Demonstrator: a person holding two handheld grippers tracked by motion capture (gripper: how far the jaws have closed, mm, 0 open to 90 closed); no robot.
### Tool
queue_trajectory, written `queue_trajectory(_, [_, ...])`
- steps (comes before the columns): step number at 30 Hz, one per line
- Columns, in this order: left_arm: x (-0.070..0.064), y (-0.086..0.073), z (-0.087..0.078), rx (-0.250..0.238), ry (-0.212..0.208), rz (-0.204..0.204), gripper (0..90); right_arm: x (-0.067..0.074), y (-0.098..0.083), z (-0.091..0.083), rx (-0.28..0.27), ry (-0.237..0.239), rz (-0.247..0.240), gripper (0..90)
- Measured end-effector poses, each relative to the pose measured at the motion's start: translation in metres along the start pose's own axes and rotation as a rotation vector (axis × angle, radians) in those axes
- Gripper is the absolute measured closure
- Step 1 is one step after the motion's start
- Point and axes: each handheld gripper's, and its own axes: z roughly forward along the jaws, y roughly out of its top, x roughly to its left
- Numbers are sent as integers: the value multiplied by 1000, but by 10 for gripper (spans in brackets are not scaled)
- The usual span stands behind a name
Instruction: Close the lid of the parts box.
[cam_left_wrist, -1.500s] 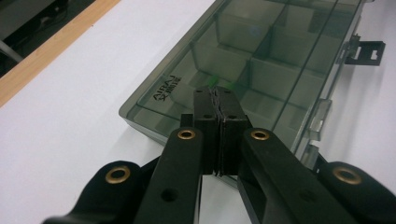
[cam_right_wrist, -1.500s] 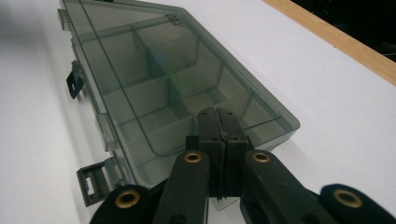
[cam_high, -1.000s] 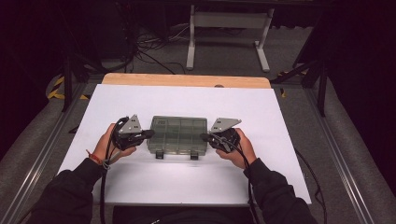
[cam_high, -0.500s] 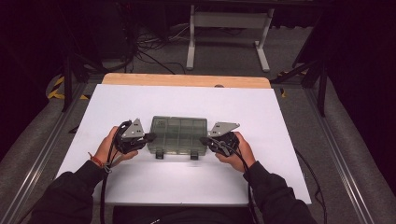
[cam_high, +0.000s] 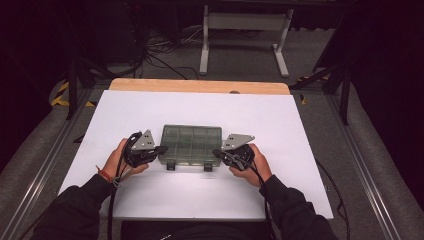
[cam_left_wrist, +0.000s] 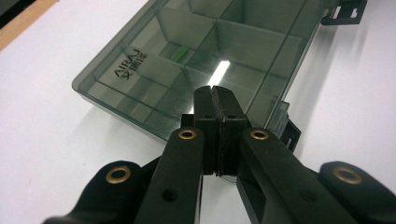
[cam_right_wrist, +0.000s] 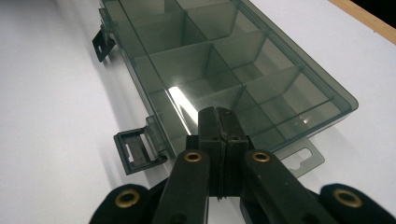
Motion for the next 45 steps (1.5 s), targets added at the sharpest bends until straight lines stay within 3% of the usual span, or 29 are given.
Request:
queue_trajectory(11, [-3,-3,-3,-10,6,-3,893,5,-1,-1,-5,-29,-14,900])
queue_trajectory(13, [-4,-5,-2,-23,6,-24,893,5,-1,-2,-4,-31,-16,900])
queue_trajectory(26, [-7,-3,-1,-30,40,-2,865,7,-2,-6,-9,-23,-17,884])
queue_trajectory(33, [-6,-2,-7,-84,48,-7,786,8,3,-17,-93,-41,7,773])
queue_trajectory(45, [-7,-1,-10,-114,53,-17,578,6,2,-20,-109,-79,33,491])
